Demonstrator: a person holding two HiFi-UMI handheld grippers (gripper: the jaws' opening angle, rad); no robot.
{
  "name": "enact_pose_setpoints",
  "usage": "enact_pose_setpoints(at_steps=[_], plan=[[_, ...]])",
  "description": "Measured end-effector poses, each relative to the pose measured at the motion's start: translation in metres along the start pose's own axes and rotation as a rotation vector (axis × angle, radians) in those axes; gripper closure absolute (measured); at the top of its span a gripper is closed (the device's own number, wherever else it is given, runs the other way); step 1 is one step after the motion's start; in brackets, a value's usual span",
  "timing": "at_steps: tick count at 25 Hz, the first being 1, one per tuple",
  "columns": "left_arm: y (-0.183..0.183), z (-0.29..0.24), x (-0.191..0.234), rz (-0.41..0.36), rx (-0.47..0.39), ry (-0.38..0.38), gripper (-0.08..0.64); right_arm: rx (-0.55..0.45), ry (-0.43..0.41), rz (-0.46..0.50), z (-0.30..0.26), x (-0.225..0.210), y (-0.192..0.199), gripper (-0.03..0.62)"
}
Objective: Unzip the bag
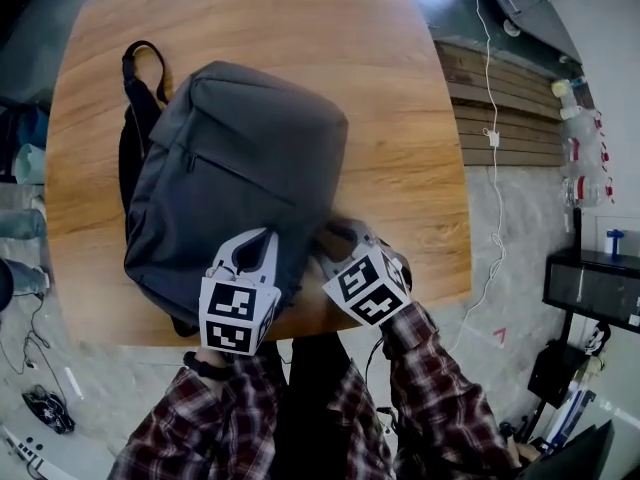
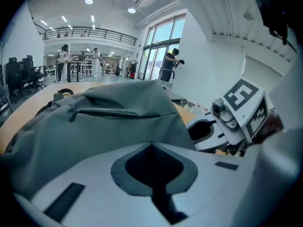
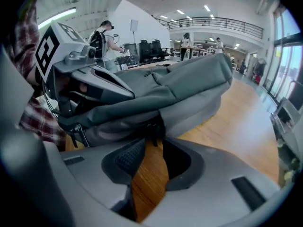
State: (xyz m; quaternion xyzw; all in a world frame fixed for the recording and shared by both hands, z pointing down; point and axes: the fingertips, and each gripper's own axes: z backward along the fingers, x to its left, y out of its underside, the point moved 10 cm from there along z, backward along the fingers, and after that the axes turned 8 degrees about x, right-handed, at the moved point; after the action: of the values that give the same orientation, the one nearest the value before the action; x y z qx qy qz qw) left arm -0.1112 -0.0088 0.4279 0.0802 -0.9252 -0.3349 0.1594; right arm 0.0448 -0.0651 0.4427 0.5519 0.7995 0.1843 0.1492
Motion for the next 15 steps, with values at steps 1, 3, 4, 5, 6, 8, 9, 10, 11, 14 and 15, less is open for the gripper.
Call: enact_pose_setpoints(at_steps=[1,3,4,5,6,8,9,10,11,14,15], plan=[[0.000,0.000,0.000,-0.001,0.000,0.000,0.551,0.011,-0.024,0.028,-0.001,-0.002,-0.003,0.486],[0.000,-0.001,0.000,-0.005,0.000,-0.001,0.551,0.020,-0.064,0.109,-0.002,-0.006,-0.008,0.488],[0.000,-0.002,0.000,-0.008,0.001,-0.001,0.551,0.017,-0.078,0.170,-0.002,-0.006,-0.011,0.488],[0.000,-0.002,0.000,-0.010,0.001,-0.001,0.551,0.012,-0.088,0.240,-0.003,-0.005,-0.013,0.496],[0.001,-0.002,0.000,-0.011,0.001,0.001,0.551,0.011,-0.095,0.304,-0.005,-0.004,-0.015,0.515],[0.002,-0.003,0.001,-0.012,-0.001,0.006,0.551,0.026,-0.119,0.361,-0.008,-0.007,-0.016,0.556],[0.002,-0.003,0.000,-0.014,-0.001,0.008,0.551,0.037,-0.142,0.351,-0.010,-0.009,-0.017,0.561],[0.002,-0.003,0.000,-0.017,-0.001,0.010,0.551,0.049,-0.166,0.333,-0.011,-0.011,-0.018,0.561],[0.002,-0.004,-0.001,-0.021,-0.001,0.011,0.551,0.062,-0.185,0.318,-0.013,-0.013,-0.020,0.560],[0.001,-0.005,0.000,-0.028,0.002,0.011,0.551,0.110,-0.210,0.324,-0.017,-0.013,-0.029,0.560],[0.001,-0.005,0.000,-0.029,0.003,0.011,0.551,0.124,-0.214,0.328,-0.017,-0.013,-0.031,0.561]])
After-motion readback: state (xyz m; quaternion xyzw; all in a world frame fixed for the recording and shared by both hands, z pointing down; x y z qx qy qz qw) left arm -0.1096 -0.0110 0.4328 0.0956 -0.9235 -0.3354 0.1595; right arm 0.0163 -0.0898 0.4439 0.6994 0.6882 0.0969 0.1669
